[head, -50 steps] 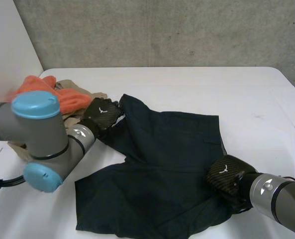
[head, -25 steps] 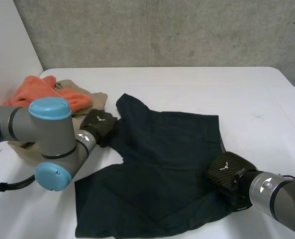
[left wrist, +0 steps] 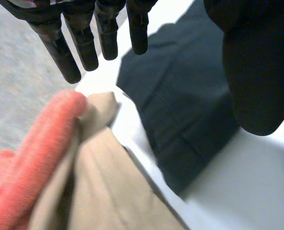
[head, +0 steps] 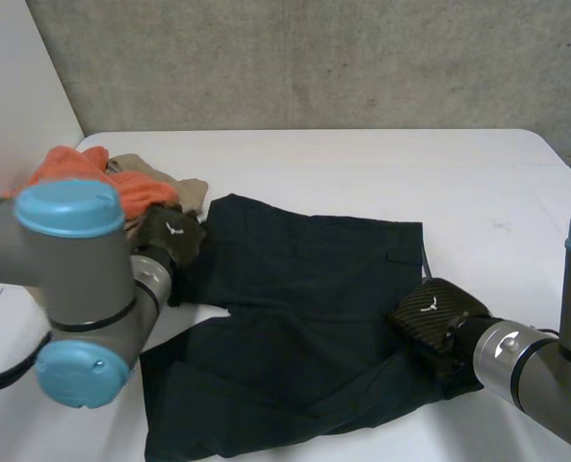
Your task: Fold the laundry.
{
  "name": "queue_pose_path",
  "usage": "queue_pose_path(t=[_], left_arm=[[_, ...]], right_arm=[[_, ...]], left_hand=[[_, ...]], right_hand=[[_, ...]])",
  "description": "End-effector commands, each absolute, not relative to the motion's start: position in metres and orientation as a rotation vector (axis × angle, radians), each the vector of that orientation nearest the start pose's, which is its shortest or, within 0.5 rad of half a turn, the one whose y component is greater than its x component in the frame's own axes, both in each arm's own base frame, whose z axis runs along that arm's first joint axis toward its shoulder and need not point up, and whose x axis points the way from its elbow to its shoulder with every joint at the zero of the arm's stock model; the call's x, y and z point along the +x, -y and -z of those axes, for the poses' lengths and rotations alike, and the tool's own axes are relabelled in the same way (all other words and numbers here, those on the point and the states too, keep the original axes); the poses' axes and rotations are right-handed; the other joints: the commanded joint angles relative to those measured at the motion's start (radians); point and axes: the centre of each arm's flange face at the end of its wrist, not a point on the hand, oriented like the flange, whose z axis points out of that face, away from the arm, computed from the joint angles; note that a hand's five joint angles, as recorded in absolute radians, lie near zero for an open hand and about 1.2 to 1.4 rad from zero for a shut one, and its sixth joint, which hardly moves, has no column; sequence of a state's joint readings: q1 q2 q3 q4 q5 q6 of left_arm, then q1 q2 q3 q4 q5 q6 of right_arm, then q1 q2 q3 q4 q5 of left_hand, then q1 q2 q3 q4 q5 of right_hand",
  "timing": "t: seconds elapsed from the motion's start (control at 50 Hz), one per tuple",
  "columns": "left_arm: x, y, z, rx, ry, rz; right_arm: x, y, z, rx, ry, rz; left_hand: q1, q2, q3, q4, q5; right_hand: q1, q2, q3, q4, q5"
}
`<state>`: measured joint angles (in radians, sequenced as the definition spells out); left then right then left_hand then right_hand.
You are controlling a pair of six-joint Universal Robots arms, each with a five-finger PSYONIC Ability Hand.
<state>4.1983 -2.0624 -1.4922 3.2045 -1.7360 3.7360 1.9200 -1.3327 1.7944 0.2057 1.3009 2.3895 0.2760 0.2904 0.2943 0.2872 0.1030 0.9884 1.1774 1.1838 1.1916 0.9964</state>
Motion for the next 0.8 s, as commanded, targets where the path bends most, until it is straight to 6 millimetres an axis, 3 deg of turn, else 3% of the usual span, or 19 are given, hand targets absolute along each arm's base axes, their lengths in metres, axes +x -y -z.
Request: queue_pose_path(t=[0.02, 0.1, 0.12, 0.2, 0.26, 0.38, 0.46, 0.52, 0.64, 0.72, 0.74, 0.8], left_arm=[[-0.266, 0.229, -0.224, 1.028, -2.158, 1.877], [-0.261, 0.192, -0.228, 1.053, -2.303, 1.854], [-0.259, 0.176, -0.225, 1.096, -2.375, 1.799], [-0.252, 0.144, -0.216, 1.194, -2.542, 1.628], [-0.247, 0.128, -0.208, 1.239, -2.648, 1.492], [-0.241, 0.117, -0.195, 1.262, -2.721, 1.362], [-0.243, 0.122, -0.188, 1.261, -2.714, 1.361], [-0.254, 0.143, -0.177, 1.224, -2.653, 1.477], [-0.277, 0.187, -0.187, 1.106, -2.460, 1.805], [-0.301, 0.227, -0.190, 1.120, -2.246, 1.976], [-0.304, 0.233, -0.191, 1.122, -2.214, 1.993], [-0.316, 0.262, -0.190, 1.136, -2.085, 2.042]], right_arm=[[0.238, 0.198, -0.170, -1.560, -2.248, 1.393], [0.239, 0.200, -0.171, -1.559, -2.247, 1.407], [0.239, 0.201, -0.172, -1.558, -2.245, 1.416], [0.239, 0.202, -0.172, -1.558, -2.245, 1.423], [0.239, 0.203, -0.171, -1.560, -2.247, 1.419], [0.239, 0.203, -0.172, -1.560, -2.246, 1.421], [0.240, 0.203, -0.172, -1.561, -2.243, 1.425], [0.240, 0.204, -0.172, -1.558, -2.242, 1.429], [0.246, 0.222, -0.175, -1.527, -2.222, 1.512], [0.253, 0.248, -0.185, -1.450, -2.192, 1.696], [0.256, 0.263, -0.188, -1.420, -2.180, 1.792], [0.263, 0.281, -0.188, -1.399, -2.161, 1.893]], left_hand=[[0.143, 0.128, 0.124, 0.132, 0.141], [0.172, 0.158, 0.154, 0.161, 0.171], [0.170, 0.155, 0.151, 0.158, 0.168], [0.169, 0.155, 0.151, 0.158, 0.168], [0.167, 0.152, 0.148, 0.155, 0.165], [0.167, 0.152, 0.148, 0.155, 0.165], [0.430, 0.416, 0.412, 0.419, 0.428], [1.092, 1.077, 1.073, 1.080, 1.090], [1.120, 1.106, 1.102, 1.109, 1.119], [1.120, 1.106, 1.102, 1.109, 1.119], [1.120, 1.106, 1.102, 1.109, 1.119], [1.120, 1.106, 1.102, 1.109, 1.119]], right_hand=[[0.408, 0.219, 0.212, 0.205, 0.225], [0.408, 0.219, 0.212, 0.205, 0.225], [0.408, 0.219, 0.212, 0.205, 0.225], [0.408, 0.219, 0.212, 0.205, 0.225], [0.408, 0.219, 0.212, 0.205, 0.225], [0.408, 0.219, 0.212, 0.205, 0.225], [0.408, 0.219, 0.212, 0.205, 0.225], [0.408, 0.219, 0.212, 0.205, 0.225], [0.408, 0.219, 0.212, 0.205, 0.225], [0.408, 0.219, 0.212, 0.205, 0.225], [0.408, 0.219, 0.212, 0.205, 0.225], [0.408, 0.219, 0.212, 0.205, 0.225]])
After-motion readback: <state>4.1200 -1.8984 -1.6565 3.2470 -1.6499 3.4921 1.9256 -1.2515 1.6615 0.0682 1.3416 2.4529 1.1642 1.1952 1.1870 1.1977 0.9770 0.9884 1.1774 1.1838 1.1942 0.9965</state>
